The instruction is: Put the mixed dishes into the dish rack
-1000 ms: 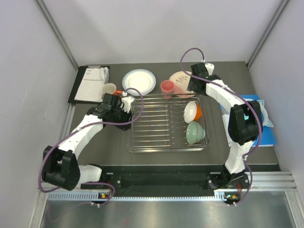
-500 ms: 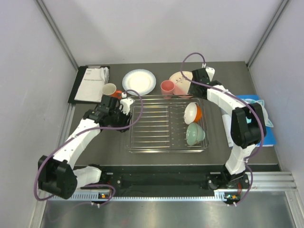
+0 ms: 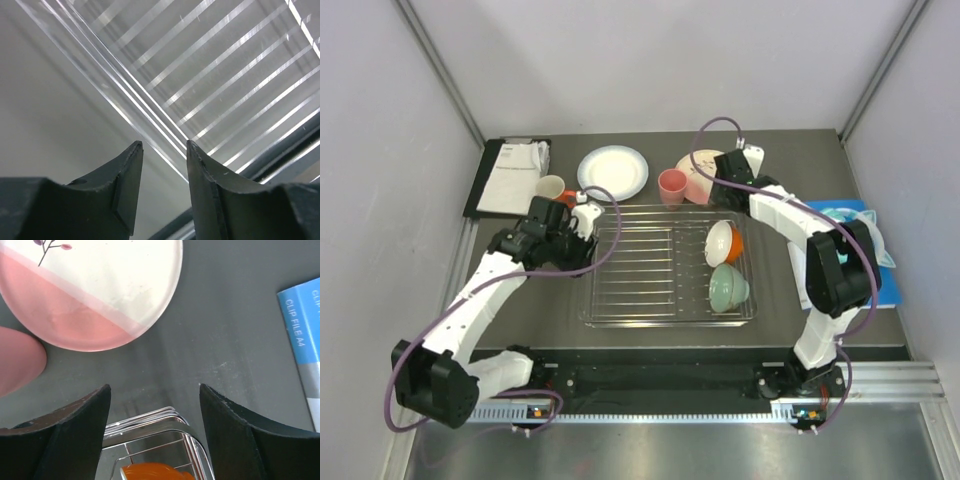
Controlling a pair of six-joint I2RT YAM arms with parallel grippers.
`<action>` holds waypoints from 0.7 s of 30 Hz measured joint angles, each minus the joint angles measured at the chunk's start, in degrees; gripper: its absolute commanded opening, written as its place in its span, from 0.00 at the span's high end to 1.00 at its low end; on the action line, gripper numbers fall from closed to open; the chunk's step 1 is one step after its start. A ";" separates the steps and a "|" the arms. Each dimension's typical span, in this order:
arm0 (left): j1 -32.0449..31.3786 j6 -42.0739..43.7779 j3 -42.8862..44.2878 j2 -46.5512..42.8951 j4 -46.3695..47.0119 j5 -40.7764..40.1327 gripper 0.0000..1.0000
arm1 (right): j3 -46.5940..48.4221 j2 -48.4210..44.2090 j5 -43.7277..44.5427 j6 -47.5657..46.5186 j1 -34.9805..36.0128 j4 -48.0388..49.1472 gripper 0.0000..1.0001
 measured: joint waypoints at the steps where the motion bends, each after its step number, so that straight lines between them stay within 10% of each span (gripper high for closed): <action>1: -0.04 0.37 1.36 0.00 -0.33 -0.59 0.51 | 0.15 0.00 0.70 0.00 0.33 -0.39 0.22; 10: 0.81 3.06 22.43 9.49 8.50 -11.98 0.20 | 10.38 0.37 4.37 -0.46 0.55 -11.67 0.14; 21: 11.30 -3.82 54.77 49.79 12.39 -12.41 0.23 | 32.37 9.88 -8.26 -0.61 0.33 -3.80 0.12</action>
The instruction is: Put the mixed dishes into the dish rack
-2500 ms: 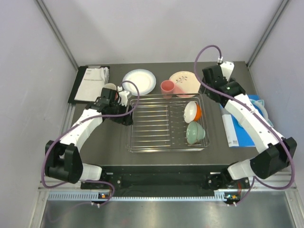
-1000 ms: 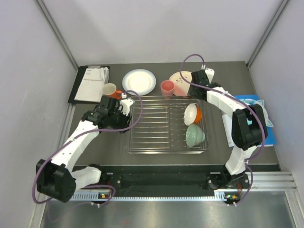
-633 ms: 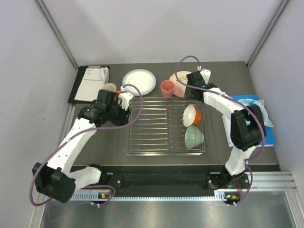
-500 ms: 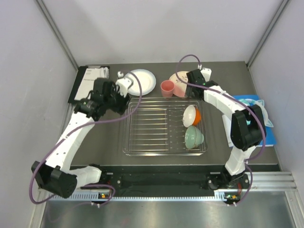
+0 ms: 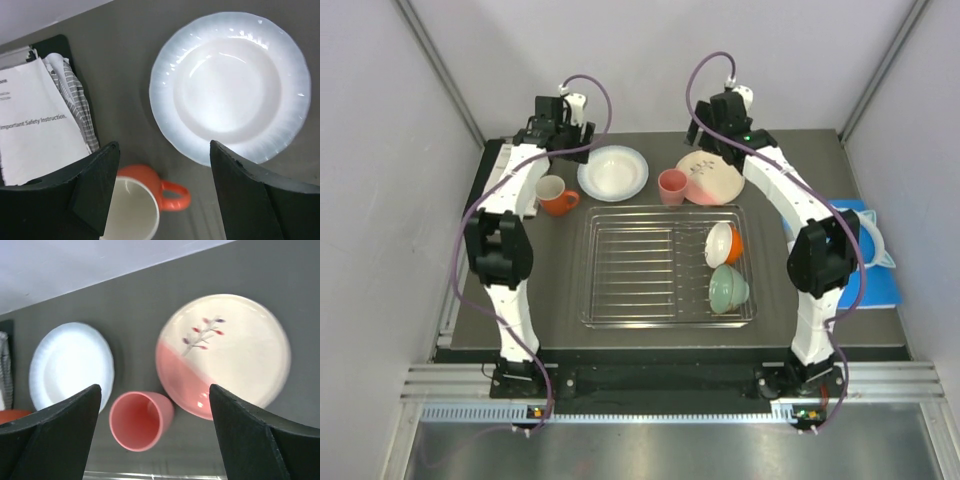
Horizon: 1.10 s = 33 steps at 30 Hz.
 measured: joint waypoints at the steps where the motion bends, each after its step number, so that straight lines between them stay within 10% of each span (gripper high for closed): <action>1: 0.79 -0.74 2.23 2.51 0.07 0.59 0.23 | 0.00 0.83 -1.84 -0.17 0.00 1.33 0.11; 15: 4.52 -4.98 15.58 20.31 6.16 9.03 0.24 | 12.46 21.77 -26.95 0.31 -0.57 12.52 0.12; 33: 5.81 -6.32 19.32 30.60 8.41 15.87 0.30 | 17.66 34.84 -38.03 8.39 -4.11 18.71 0.14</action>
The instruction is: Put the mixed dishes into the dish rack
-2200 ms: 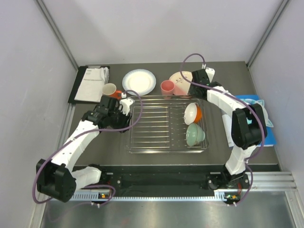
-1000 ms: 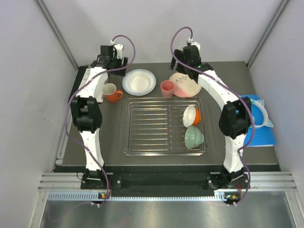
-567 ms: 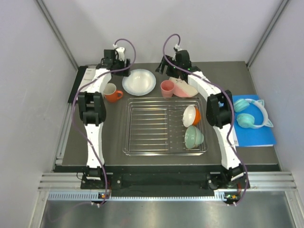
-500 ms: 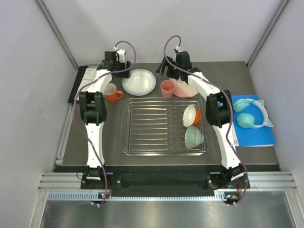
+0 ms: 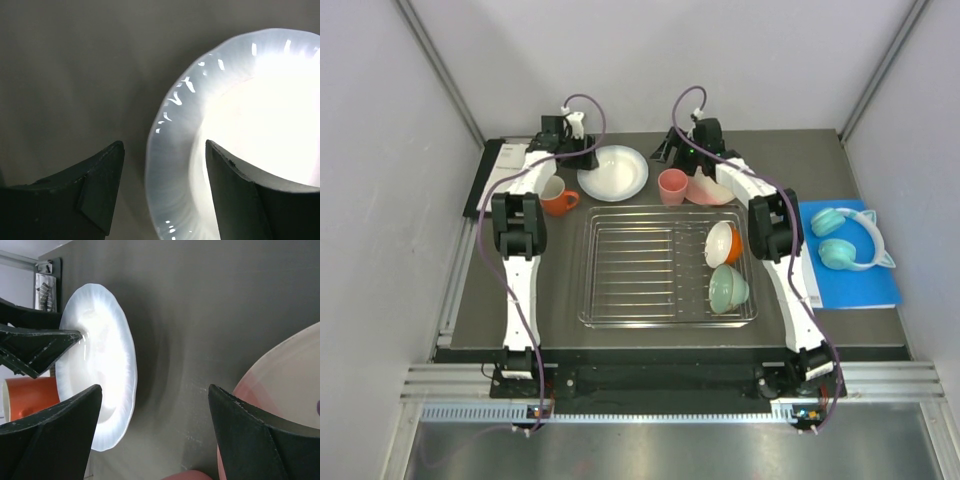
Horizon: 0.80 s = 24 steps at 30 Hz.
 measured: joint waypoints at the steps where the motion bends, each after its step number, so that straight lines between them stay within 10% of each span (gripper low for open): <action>1: -0.24 0.04 0.44 0.31 -0.17 0.92 0.30 | 0.04 0.24 -0.39 0.20 -0.07 0.28 0.14; 13: -6.08 2.36 0.92 0.87 -1.38 4.87 0.30 | 0.37 2.51 -4.37 2.56 -0.90 3.74 0.18; 24: -8.09 2.29 0.94 0.98 -1.27 5.86 0.32 | 3.43 6.38 -7.82 3.78 -1.11 4.28 0.64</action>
